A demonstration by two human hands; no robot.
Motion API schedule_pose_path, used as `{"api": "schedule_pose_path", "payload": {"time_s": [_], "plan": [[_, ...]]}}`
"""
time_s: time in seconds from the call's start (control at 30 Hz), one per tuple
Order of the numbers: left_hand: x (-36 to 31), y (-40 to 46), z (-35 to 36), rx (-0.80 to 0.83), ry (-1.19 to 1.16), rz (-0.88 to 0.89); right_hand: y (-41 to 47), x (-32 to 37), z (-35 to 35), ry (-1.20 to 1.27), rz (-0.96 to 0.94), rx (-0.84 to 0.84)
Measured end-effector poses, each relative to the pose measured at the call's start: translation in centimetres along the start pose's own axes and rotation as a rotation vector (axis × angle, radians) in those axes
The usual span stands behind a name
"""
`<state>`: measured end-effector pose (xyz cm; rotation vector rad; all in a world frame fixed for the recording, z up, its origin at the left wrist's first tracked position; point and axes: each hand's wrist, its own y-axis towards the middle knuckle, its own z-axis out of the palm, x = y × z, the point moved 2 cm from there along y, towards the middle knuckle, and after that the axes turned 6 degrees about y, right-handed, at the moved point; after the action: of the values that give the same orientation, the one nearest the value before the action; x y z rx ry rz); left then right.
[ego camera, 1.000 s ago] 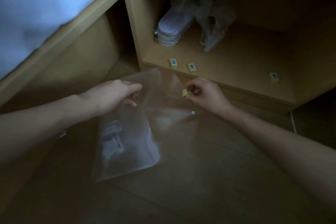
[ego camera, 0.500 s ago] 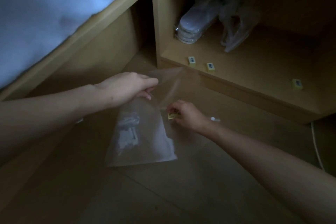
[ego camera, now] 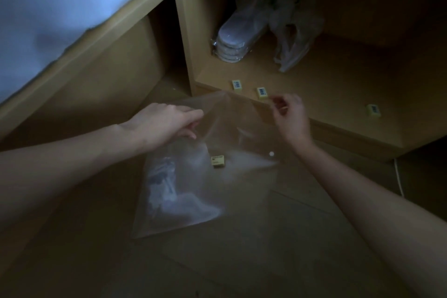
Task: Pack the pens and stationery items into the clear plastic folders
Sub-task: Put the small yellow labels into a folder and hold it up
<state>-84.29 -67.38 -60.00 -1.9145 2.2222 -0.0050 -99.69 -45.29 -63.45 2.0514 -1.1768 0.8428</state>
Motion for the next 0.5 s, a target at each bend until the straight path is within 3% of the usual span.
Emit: {"api": "schedule_pose_path", "payload": {"time_s": [0.07,0.23,0.5], "plan": [[-0.2,0.0,-0.3,-0.028,0.015,-0.018,1.5,-0.8,0.1,-0.007,0.029,-0.042],[-0.4,0.3,-0.8,-0.026,0.139,-0.100,4.7,-2.7,2.2,-0.110,0.075,0.044],[0.0,0.1,-0.8,-0.059,0.065,-0.148,6.7,-2.8,4.9,-0.154,0.080,0.030]]}}
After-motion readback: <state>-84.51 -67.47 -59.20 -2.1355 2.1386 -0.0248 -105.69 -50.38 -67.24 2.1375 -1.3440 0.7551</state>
